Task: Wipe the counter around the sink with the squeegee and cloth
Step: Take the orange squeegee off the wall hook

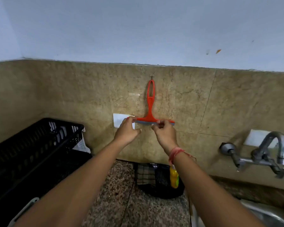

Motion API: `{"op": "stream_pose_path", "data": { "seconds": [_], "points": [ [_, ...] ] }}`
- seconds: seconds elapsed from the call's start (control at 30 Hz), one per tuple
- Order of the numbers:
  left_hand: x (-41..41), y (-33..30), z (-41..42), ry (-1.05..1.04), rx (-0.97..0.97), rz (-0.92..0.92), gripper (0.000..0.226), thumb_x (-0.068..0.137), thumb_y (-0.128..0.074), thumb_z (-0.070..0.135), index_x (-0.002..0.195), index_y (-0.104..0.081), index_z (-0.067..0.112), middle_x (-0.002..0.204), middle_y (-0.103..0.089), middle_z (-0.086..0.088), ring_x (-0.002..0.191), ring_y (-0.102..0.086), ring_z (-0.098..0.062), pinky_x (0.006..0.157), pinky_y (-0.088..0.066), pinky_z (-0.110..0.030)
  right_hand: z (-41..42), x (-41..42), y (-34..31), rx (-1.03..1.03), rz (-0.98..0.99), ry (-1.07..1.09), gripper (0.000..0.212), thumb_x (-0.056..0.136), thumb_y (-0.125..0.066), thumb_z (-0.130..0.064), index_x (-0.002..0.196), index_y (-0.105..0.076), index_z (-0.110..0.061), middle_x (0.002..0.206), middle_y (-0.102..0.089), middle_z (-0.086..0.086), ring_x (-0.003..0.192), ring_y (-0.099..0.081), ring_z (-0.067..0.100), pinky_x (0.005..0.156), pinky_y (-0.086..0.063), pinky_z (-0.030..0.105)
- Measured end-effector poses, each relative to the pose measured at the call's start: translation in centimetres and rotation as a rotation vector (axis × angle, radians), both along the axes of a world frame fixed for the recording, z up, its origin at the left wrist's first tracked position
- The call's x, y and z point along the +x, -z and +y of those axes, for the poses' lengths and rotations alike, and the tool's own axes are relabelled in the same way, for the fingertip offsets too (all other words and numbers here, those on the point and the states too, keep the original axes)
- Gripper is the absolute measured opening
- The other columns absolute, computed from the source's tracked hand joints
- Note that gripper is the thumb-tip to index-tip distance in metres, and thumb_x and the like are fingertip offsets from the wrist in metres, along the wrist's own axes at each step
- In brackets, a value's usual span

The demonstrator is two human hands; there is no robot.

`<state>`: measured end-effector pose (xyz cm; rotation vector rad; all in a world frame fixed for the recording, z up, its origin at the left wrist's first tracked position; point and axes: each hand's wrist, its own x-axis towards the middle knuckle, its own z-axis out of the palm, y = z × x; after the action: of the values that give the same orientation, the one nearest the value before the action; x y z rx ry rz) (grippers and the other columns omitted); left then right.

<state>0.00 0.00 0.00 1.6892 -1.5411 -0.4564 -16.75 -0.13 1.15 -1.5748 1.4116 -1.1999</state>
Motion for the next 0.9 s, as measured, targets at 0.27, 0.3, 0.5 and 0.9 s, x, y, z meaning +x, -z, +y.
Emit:
{"op": "stream_pose_path", "data": {
  "seconds": [0.27, 0.3, 0.5, 0.9],
  "points": [
    [0.6, 0.4, -6.7, -0.046, 0.118, -0.412, 0.055, 0.083, -0.069, 0.029, 0.134, -0.049, 0.025, 0.135, -0.048, 0.001, 0.121, -0.054, -0.024, 0.088, -0.05, -0.042, -7.5, 3.4, -2.6, -0.117, 0.124, 0.094, 0.044, 0.083, -0.072, -0.041, 0.118, -0.061, -0.017, 0.114, -0.069, 0.001, 0.108, -0.063, 0.021, 0.092, -0.049, 0.034],
    [0.6, 0.8, -7.2, -0.043, 0.102, -0.438, 0.052, 0.084, -0.069, 0.03, 0.132, -0.051, 0.026, 0.133, -0.049, 0.002, 0.119, -0.055, -0.024, 0.085, -0.051, -0.041, -8.3, 3.6, -2.6, -0.107, 0.132, 0.084, 0.04, 0.083, -0.071, -0.042, 0.115, -0.063, -0.018, 0.11, -0.07, 0.001, 0.105, -0.064, 0.021, 0.089, -0.05, 0.035],
    [1.3, 0.6, -8.3, 0.04, -0.002, -0.343, 0.031, 0.083, -0.071, 0.029, 0.114, -0.067, 0.026, 0.113, -0.064, 0.003, 0.104, -0.062, -0.02, 0.082, -0.053, -0.04, -9.5, 3.9, -2.8, -0.209, 0.078, 0.035, 0.02, 0.09, -0.064, -0.039, 0.09, -0.069, -0.02, 0.081, -0.069, -0.005, 0.08, -0.065, 0.019, 0.068, -0.047, 0.031],
    [4.4, -1.3, -2.9, 0.183, -0.004, -0.285, 0.017, 0.084, -0.075, 0.024, 0.099, -0.069, 0.021, 0.092, -0.064, 0.004, 0.09, -0.062, -0.018, 0.08, -0.05, -0.036, -5.2, 2.1, -2.3, -0.279, -0.041, -0.179, 0.03, 0.086, -0.073, -0.021, 0.112, -0.058, -0.021, 0.092, -0.071, -0.006, 0.087, -0.067, 0.003, 0.077, -0.052, 0.022]
  ]
}}
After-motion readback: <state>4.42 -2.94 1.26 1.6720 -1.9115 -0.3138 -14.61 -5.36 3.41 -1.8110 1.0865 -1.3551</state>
